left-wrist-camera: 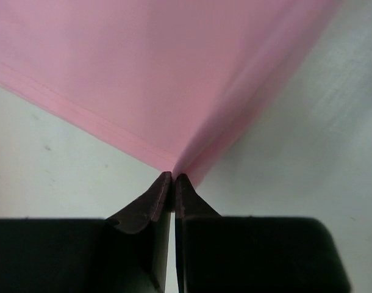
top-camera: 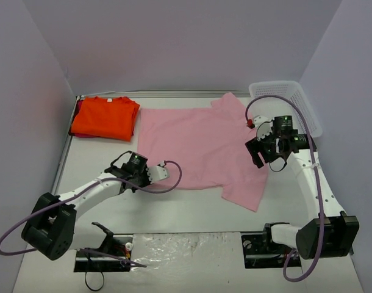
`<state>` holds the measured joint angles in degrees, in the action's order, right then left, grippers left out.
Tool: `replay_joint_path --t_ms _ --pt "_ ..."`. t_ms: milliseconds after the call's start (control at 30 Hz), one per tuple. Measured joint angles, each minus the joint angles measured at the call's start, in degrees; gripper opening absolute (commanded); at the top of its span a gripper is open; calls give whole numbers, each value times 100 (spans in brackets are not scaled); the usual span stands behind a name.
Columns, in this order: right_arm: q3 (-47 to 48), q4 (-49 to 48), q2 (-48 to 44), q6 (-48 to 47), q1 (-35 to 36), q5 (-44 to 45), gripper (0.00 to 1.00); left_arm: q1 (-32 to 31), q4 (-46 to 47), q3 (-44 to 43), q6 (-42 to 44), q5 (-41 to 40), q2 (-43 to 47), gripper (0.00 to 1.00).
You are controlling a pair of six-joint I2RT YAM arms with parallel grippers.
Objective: Fold and stack the t-shirts
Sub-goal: Grap the side of the flattened tshirt closest away from the robot with both arms
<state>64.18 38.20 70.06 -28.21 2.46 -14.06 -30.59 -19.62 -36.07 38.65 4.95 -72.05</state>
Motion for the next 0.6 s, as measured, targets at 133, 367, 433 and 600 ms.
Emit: replay_joint_path --t_ms 133,367,433,600 --pt "2 485 96 -326 682 85 63 643 -13 -835 -216 90 -721 2" --pt "-90 828 560 -636 1700 328 41 1165 42 -1722 -494 157 -1563 2" --pt "-199 861 706 -688 1919 431 34 1165 33 -1836 -570 173 -1725 2" --pt "-411 935 1176 -831 2487 608 33 1189 35 -2116 -774 162 -2122 2"
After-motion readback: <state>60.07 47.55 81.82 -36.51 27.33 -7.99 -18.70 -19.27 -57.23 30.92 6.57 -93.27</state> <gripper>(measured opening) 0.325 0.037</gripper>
